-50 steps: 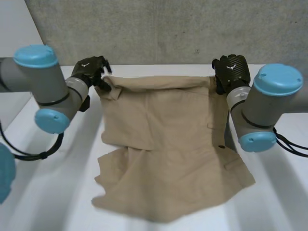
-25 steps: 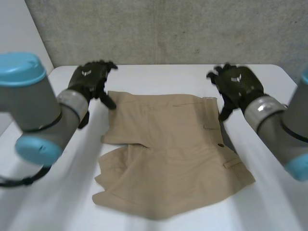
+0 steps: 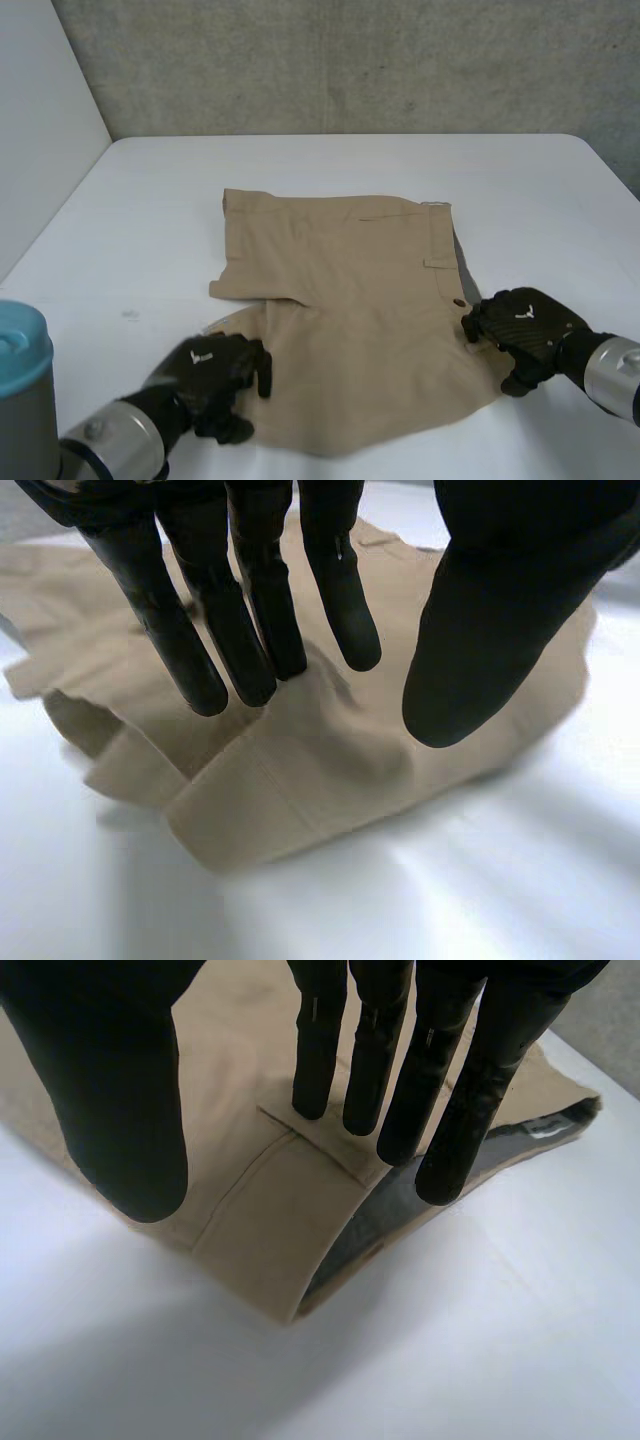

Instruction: Fold the shorts.

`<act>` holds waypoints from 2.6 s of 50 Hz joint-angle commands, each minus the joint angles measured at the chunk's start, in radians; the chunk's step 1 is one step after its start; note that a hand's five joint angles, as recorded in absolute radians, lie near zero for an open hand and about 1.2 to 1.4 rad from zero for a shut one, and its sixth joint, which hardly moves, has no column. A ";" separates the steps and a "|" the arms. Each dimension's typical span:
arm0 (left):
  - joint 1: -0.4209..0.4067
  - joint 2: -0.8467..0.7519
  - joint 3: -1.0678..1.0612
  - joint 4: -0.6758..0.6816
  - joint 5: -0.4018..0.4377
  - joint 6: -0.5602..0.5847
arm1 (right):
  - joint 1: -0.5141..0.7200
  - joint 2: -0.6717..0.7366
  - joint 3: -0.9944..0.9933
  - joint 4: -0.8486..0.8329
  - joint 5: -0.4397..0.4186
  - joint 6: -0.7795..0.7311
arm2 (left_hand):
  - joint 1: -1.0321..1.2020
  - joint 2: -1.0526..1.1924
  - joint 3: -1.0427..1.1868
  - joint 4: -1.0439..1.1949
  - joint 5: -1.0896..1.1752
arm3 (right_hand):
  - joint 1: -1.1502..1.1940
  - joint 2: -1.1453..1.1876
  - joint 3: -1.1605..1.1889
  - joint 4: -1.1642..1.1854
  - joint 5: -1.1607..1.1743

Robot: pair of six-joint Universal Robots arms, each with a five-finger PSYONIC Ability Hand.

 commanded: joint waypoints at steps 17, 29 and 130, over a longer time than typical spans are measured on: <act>-0.009 -0.162 0.046 0.109 -0.024 0.011 | -0.060 0.052 0.071 -0.107 -0.104 -0.086 | -0.193 -0.191 -0.189 -0.193 -0.185 | 0.079 -0.011 -0.015 -0.321 0.014; 0.002 -0.255 0.114 0.173 -0.079 0.060 | -0.059 0.089 0.057 -0.152 -0.102 -0.085 | -0.196 -0.194 -0.192 -0.196 -0.188 | 0.325 0.235 0.231 -0.075 0.260; -0.039 -0.168 0.104 0.279 -0.285 -0.021 | 0.386 0.115 -0.196 -0.238 0.551 0.446 | 0.540 0.542 0.545 0.540 0.549 | 0.832 0.742 0.739 0.432 0.768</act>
